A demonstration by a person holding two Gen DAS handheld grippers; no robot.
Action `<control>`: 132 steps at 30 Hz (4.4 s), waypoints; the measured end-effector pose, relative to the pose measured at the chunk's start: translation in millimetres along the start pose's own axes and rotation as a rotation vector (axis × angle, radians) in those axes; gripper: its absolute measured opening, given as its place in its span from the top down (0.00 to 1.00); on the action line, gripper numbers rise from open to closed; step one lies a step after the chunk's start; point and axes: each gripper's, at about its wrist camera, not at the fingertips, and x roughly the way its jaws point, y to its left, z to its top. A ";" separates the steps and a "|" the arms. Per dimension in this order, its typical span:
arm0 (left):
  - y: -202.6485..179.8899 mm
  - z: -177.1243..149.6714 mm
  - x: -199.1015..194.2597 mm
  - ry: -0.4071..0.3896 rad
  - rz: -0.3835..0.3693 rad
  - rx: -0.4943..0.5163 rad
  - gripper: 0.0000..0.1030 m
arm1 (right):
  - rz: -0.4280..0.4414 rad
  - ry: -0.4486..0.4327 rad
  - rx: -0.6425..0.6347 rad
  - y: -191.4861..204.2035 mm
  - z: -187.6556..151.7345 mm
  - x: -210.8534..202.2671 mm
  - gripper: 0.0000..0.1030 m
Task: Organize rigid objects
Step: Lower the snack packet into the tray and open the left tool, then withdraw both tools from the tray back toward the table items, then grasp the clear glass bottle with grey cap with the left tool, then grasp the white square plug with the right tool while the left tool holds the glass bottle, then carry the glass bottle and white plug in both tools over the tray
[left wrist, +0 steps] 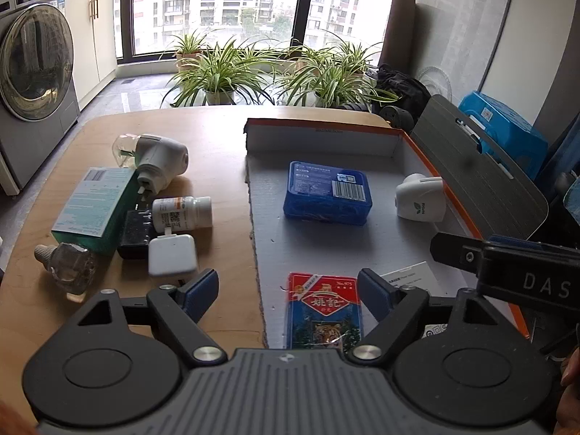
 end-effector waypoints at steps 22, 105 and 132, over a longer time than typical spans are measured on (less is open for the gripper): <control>98.7 -7.8 -38.9 -0.037 0.153 -0.138 0.02 | 0.107 0.043 -0.174 91.2 -11.4 7.8 0.12; 194.3 -14.3 -16.6 -0.162 0.093 -0.138 0.23 | 0.147 0.158 -0.304 169.1 -19.2 91.8 0.50; 37.4 22.5 -10.3 -0.162 -0.131 0.031 0.23 | 0.001 -0.058 -0.026 10.1 19.1 -11.5 0.50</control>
